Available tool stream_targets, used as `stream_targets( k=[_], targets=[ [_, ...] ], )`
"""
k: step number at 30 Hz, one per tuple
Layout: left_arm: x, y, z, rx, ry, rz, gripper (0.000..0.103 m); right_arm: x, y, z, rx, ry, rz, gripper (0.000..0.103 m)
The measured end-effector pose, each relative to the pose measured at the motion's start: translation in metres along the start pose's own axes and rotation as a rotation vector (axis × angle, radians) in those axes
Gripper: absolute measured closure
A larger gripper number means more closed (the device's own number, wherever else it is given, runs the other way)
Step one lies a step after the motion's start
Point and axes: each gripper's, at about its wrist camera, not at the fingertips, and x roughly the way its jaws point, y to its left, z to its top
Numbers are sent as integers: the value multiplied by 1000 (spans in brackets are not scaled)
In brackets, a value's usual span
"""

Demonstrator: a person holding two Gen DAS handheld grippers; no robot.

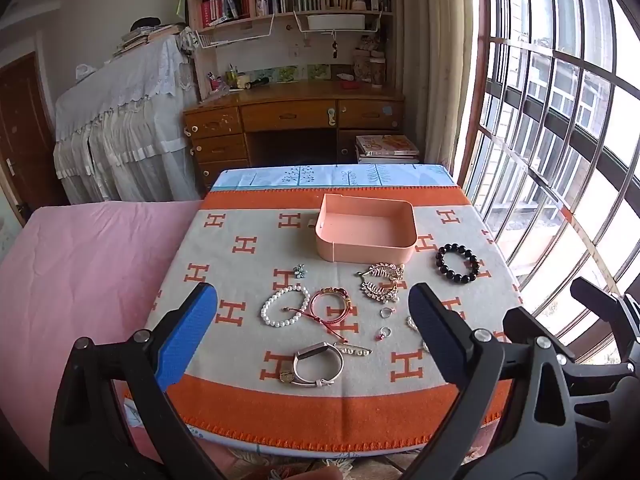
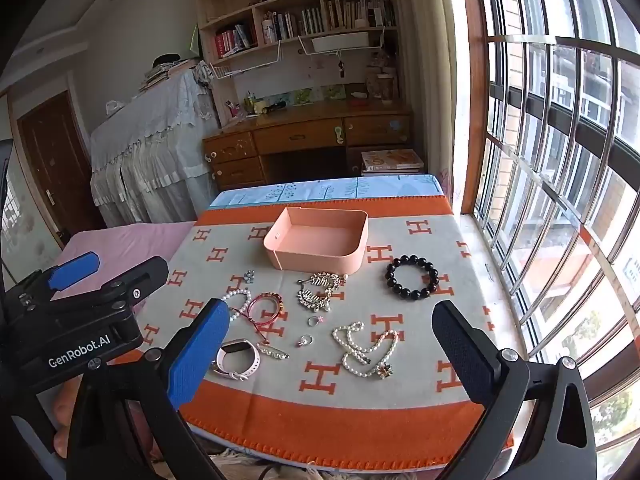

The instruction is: Organize jewelry

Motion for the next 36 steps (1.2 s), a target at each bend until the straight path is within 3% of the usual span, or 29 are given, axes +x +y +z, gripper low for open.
stream_targets(
  k=[6,17,36],
  targets=[
    [6,3,1,-13,23,-20,8,0,1,0,-13,-5,-13,0],
    [-6,10,-2,-16,-25,-3,9,-10,9,4,-34,-23,-12,0],
    [-12,10,0,-19,-26,-5,9,-13,18,3,-45,-33,-16,1]
  ],
)
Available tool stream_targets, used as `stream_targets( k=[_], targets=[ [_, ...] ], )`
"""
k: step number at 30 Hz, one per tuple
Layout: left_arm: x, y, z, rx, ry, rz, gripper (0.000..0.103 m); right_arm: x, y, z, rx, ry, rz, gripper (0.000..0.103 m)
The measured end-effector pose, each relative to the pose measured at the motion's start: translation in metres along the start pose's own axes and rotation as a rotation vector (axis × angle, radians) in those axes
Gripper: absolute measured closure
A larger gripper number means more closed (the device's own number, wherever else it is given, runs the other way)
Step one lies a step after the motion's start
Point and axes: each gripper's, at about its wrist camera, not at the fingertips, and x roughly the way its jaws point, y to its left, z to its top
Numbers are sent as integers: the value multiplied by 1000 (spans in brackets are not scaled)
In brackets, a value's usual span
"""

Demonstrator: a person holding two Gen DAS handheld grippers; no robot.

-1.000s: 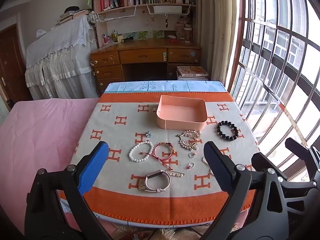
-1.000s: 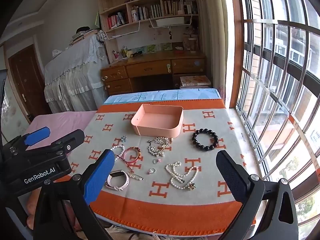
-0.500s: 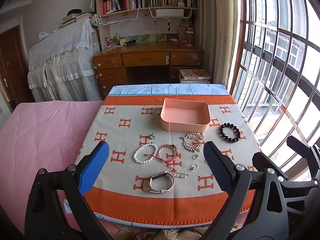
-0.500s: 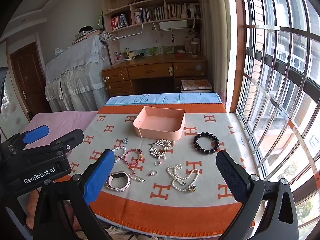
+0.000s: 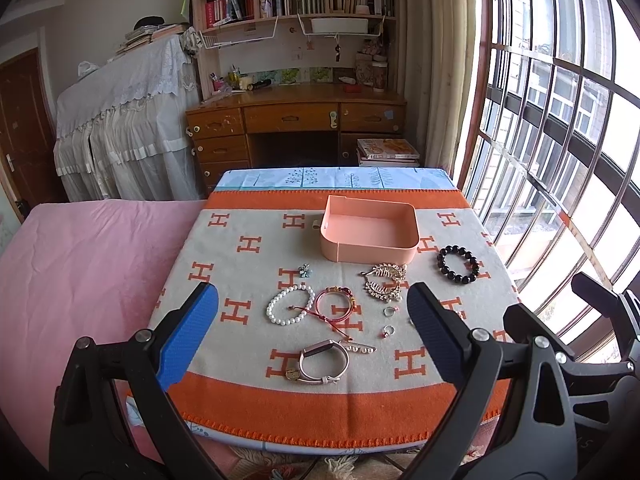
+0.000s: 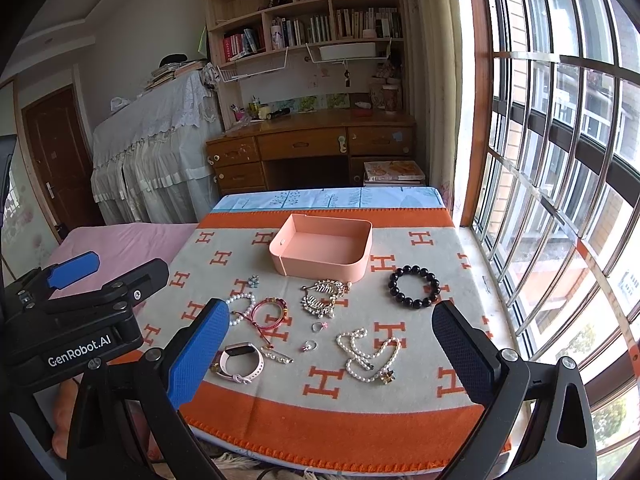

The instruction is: Organize jewelry

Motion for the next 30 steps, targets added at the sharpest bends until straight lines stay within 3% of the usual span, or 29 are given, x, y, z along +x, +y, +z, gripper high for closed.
stream_targets(
  k=[30],
  targets=[
    [6,-4,-7,-19,32,-23,10,7,6,-9,9,20,23,1]
  ],
)
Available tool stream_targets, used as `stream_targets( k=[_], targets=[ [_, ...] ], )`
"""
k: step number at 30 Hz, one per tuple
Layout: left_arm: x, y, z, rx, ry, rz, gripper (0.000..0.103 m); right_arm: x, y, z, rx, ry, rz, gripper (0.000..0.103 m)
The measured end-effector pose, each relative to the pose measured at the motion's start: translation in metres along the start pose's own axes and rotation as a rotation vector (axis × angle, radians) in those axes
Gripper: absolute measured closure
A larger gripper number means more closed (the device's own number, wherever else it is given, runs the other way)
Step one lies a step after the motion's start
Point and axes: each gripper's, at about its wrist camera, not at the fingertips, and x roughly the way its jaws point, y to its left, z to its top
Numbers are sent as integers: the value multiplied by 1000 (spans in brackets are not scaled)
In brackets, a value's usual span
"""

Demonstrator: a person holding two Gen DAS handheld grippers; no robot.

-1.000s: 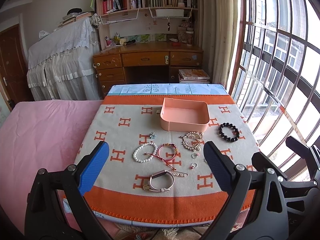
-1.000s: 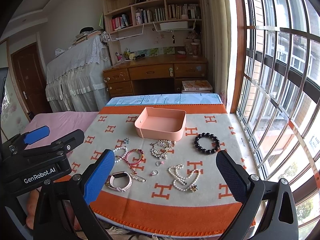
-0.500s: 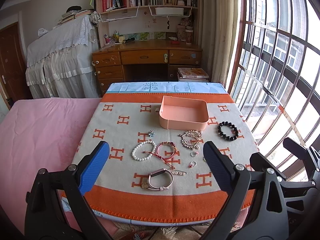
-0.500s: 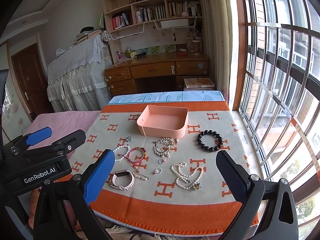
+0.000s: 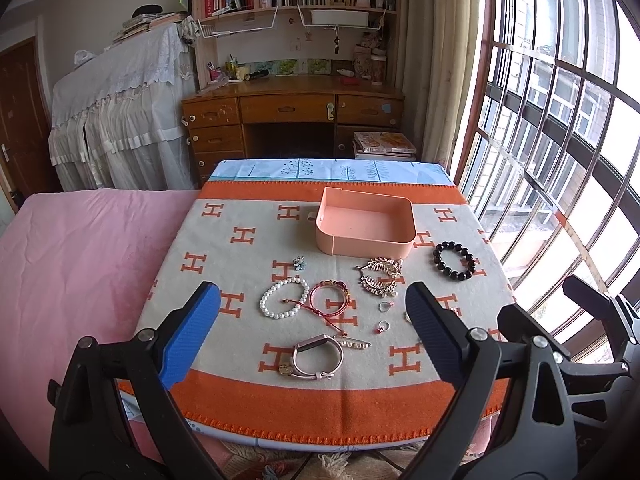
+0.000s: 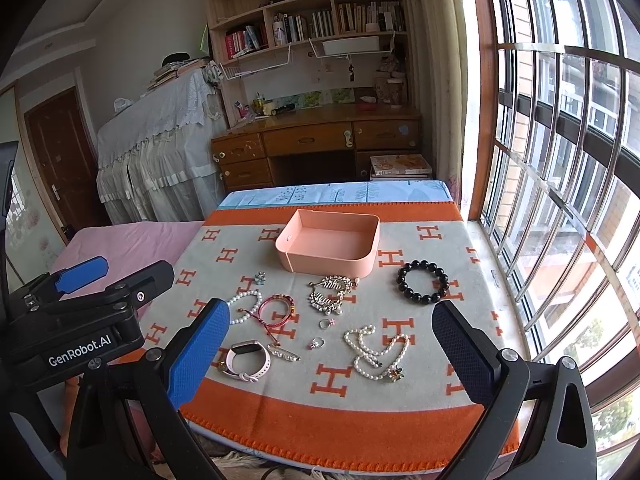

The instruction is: Organize jewelry

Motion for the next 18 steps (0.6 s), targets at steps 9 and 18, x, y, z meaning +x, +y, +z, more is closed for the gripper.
stream_targets(
  k=[9,18],
  targets=[
    [15,8,3,-21,29,-18,10,15,-2,2,-3,15,6,1],
    [27,17,6,-30,37,-17,11,28,2,7,-15,18,5,1]
  ],
)
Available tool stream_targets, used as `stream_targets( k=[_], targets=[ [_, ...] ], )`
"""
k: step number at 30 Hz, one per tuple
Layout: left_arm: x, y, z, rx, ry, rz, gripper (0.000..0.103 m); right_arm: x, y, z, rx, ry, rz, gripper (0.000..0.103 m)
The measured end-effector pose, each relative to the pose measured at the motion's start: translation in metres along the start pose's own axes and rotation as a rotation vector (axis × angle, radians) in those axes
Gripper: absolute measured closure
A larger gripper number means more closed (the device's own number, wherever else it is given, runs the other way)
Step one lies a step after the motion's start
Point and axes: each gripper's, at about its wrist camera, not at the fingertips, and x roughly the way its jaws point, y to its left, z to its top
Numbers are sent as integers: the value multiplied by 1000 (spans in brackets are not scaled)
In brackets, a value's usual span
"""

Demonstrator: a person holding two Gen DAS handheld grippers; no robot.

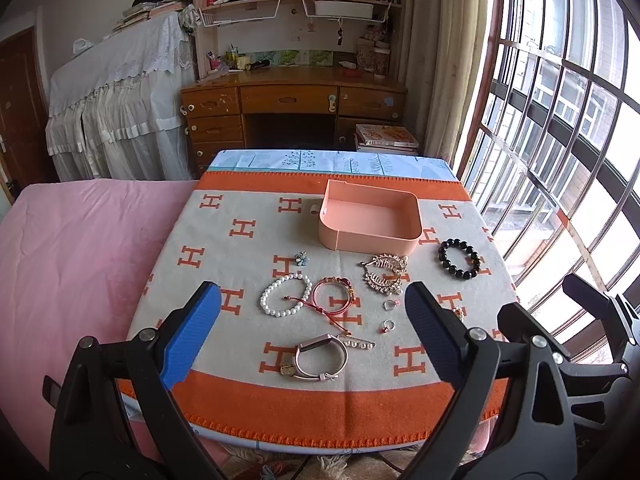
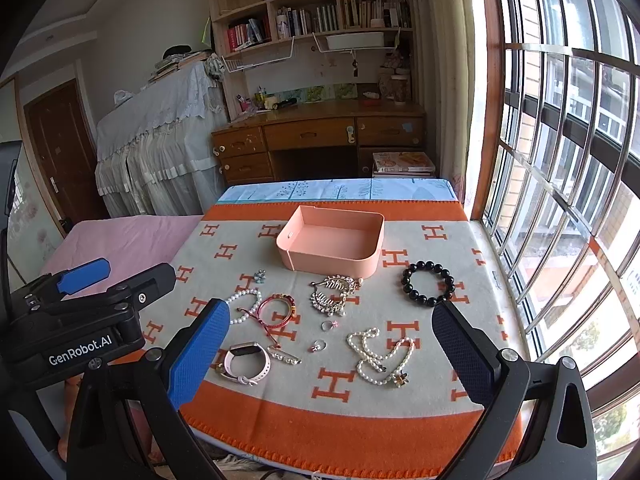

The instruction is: Organize jewelry

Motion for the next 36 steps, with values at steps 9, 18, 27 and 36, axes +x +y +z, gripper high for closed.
stream_targets(
  k=[9,18,27,36],
  targets=[
    [10,4,-2,15,-6,9,11,13,-2,1,7,18,-3,1],
    [32,6,-7,27,38,-7,11,32,-5,-5,16,45,11,1],
    [58,6,-7,56,78,-39,11,55,-14,-5,29,78,24,1],
    [93,24,7,24,150,-75,10,81,-27,3,27,101,11,11]
  ],
)
